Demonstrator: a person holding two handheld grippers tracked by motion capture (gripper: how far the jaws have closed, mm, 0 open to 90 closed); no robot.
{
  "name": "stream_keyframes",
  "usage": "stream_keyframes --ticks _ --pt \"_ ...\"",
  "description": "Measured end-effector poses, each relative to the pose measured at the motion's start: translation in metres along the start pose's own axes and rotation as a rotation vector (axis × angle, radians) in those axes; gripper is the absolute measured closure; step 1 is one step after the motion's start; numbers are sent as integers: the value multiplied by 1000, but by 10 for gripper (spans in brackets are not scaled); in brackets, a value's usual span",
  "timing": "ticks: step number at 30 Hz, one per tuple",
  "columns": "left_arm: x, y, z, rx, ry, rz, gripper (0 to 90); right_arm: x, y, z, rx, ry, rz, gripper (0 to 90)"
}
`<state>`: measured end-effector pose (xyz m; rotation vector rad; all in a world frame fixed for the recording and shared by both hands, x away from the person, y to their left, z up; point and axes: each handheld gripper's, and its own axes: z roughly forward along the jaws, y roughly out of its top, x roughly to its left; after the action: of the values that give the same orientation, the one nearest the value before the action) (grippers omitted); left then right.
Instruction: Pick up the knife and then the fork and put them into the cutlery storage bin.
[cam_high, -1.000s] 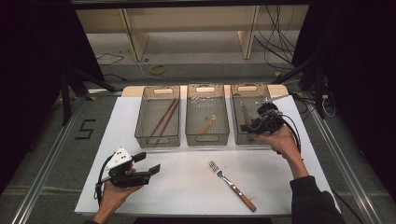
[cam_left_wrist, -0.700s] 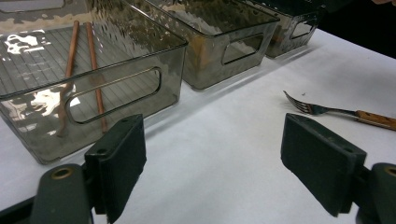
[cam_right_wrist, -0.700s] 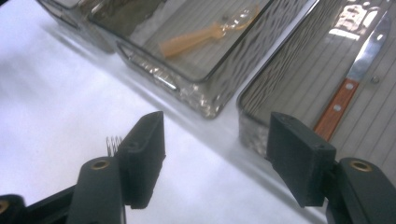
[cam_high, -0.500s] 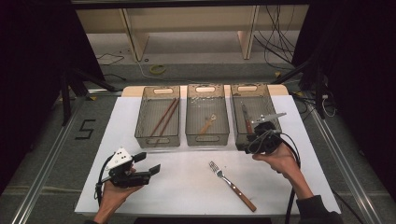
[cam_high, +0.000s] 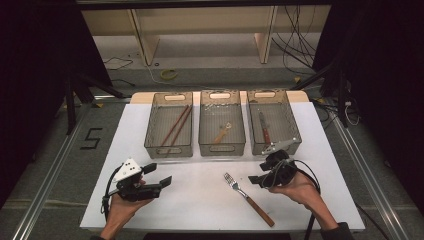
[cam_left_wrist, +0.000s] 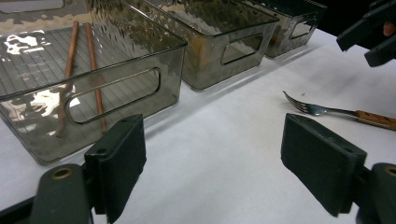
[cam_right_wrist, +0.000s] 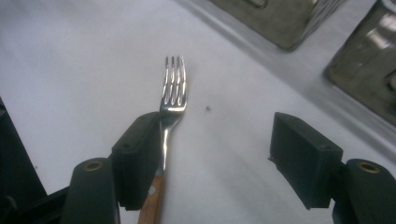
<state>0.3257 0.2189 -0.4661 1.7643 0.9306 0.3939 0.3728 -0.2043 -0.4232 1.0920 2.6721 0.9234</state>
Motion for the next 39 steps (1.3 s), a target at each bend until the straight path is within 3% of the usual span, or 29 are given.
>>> stream_keyframes --ticks 9,18,28,39 --pt "0 0 0 6 -1 5 215 16 -14 12 79 32 -31 376" --pt "0 0 0 8 0 7 214 28 -22 20 149 25 -75 385" --pt "0 0 0 8 0 7 215 36 -28 31 231 22 -130 416" --pt "0 0 0 9 1 8 215 40 -31 35 279 20 -183 460"
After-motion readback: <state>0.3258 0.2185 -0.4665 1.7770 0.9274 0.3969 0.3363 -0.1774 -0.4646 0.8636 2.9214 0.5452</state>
